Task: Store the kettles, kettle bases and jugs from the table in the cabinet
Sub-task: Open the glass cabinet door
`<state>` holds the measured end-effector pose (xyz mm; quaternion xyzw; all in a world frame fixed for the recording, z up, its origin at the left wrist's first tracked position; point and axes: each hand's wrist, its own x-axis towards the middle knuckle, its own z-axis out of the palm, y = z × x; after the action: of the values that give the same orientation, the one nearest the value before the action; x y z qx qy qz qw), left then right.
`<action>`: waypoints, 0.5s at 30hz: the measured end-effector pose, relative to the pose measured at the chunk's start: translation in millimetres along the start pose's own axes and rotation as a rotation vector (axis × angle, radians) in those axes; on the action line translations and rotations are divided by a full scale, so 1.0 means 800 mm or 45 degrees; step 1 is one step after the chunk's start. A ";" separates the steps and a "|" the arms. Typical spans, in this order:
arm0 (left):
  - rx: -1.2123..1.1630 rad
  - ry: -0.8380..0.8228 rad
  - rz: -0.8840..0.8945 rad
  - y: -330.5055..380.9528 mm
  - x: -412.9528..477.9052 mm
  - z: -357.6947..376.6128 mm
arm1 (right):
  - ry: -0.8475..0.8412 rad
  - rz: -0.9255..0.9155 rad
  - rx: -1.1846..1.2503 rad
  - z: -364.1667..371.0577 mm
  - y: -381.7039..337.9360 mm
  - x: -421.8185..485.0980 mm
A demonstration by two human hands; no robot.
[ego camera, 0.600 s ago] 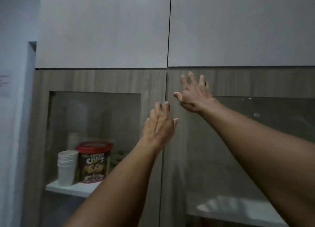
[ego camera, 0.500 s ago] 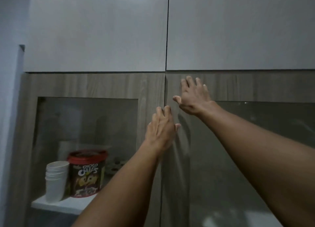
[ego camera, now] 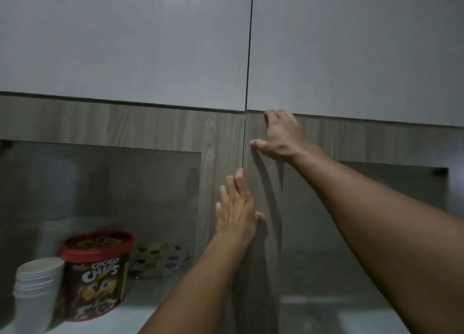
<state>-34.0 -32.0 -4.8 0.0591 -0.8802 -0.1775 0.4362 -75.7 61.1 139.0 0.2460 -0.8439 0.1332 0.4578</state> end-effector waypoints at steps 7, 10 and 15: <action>-0.348 -0.335 -0.358 0.035 -0.067 -0.052 | 0.108 0.043 0.148 -0.078 -0.017 -0.063; -0.397 -0.493 -0.365 0.069 -0.099 -0.098 | 0.161 0.071 0.231 -0.140 -0.013 -0.102; -0.623 -0.837 -0.226 0.159 -0.185 -0.153 | 0.202 0.111 0.370 -0.263 0.017 -0.185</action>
<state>159.4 92.4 -1.0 -0.0306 -0.8959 -0.4277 0.1161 134.0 210.4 129.8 0.2616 -0.7868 0.2923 0.4765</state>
